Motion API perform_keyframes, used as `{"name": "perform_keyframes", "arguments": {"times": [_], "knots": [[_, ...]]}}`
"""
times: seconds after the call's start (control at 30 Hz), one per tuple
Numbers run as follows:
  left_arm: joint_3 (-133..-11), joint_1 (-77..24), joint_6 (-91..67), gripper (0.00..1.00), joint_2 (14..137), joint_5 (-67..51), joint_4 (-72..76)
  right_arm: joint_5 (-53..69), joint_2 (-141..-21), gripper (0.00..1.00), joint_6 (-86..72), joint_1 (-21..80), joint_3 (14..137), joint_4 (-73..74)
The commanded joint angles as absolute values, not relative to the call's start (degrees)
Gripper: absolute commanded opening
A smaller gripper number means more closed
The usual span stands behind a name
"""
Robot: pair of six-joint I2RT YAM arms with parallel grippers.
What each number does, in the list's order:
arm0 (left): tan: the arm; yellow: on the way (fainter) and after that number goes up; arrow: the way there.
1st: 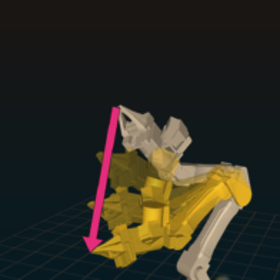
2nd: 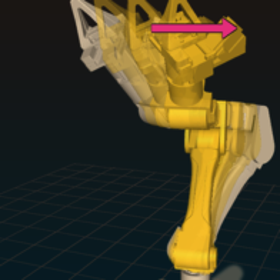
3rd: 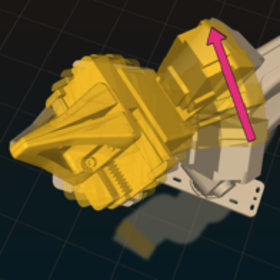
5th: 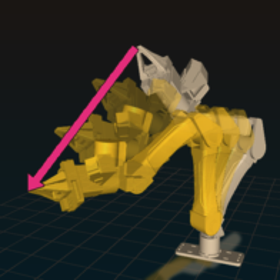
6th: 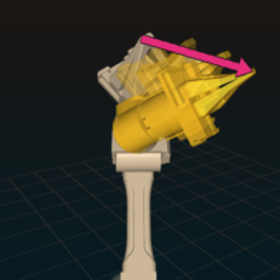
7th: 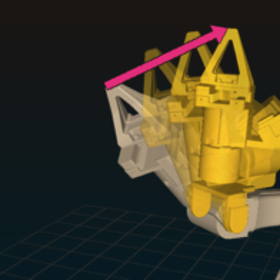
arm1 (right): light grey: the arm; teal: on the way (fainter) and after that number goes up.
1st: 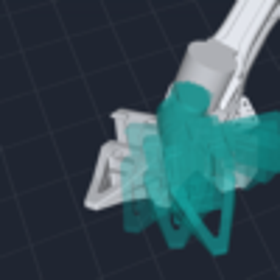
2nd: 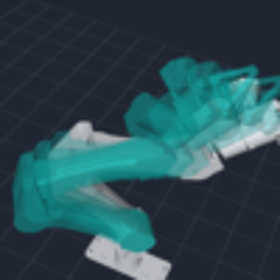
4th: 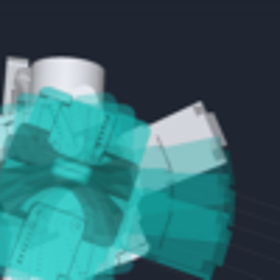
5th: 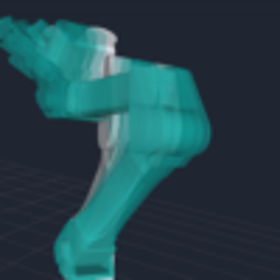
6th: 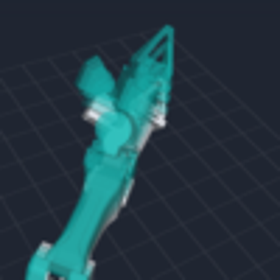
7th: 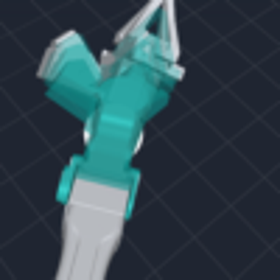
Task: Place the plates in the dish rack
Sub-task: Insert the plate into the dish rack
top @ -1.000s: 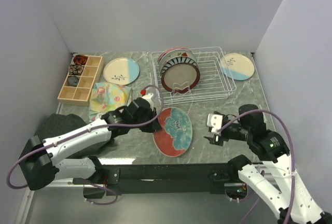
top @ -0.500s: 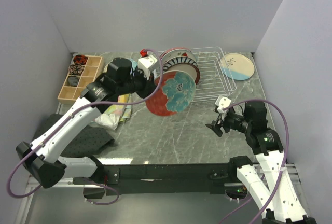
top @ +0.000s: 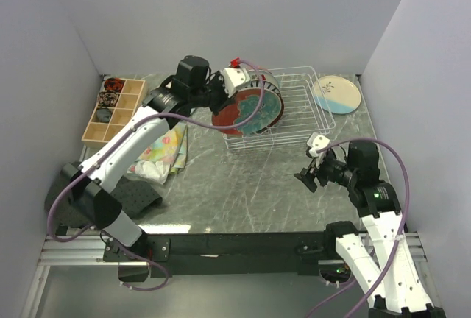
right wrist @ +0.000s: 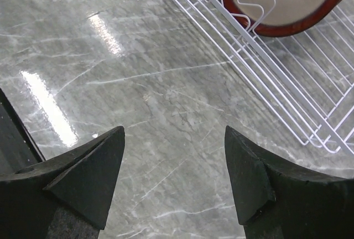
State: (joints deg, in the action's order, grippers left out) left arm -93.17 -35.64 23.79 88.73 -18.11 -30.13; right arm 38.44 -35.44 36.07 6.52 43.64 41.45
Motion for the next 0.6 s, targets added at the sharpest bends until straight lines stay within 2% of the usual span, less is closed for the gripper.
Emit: {"name": "perform_keyframes", "arguments": {"times": [0.0, 0.57], "knots": [[-104.2, -35.1, 30.9, 0.01, 90.2, -20.3, -19.7, 37.7, -37.1, 0.79, 36.7, 5.5, 43.6, 40.2], [-112.1, -34.3, 35.5, 0.01, 101.5, -21.5, -19.9, 38.2, -40.2, 0.80, 37.4, 3.1, 43.9, 41.0]]}}
